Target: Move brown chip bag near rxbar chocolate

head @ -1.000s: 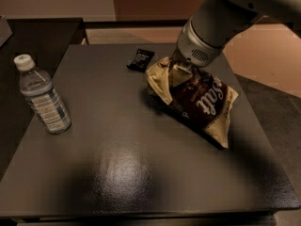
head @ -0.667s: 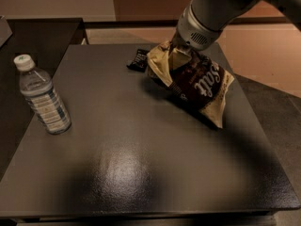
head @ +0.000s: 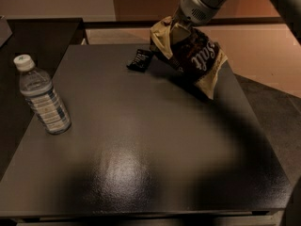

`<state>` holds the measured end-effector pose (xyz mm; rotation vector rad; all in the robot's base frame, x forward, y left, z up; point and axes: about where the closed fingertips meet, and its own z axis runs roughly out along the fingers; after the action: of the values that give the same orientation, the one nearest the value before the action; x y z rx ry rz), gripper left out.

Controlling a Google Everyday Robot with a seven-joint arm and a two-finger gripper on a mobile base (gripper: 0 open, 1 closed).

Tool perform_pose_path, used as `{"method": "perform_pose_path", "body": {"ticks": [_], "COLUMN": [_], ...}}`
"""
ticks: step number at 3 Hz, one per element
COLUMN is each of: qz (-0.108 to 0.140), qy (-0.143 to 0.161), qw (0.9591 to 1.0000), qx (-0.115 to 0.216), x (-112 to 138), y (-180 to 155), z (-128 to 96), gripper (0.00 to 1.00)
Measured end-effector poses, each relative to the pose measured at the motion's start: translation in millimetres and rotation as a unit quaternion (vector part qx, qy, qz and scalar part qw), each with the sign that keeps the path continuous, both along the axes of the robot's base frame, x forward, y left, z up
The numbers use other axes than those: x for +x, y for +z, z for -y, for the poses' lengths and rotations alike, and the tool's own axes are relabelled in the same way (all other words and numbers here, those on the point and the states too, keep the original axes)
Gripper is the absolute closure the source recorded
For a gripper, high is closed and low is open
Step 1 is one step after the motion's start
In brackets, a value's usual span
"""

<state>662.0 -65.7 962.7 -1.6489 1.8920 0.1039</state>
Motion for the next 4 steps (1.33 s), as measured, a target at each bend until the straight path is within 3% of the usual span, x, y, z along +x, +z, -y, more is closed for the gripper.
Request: {"method": "perform_pose_path", "body": {"ticks": [2,4], "qz": [-0.001,-0.009], "qy": [-0.012,-0.015], "qw": [0.9999,0.9998], "qx": [0.012,0.013], "x": [53.4,65.3], "y": [-14.6,-27.7], "z": [-0.4,-3.5], "gripper": [0.59,0.13]}}
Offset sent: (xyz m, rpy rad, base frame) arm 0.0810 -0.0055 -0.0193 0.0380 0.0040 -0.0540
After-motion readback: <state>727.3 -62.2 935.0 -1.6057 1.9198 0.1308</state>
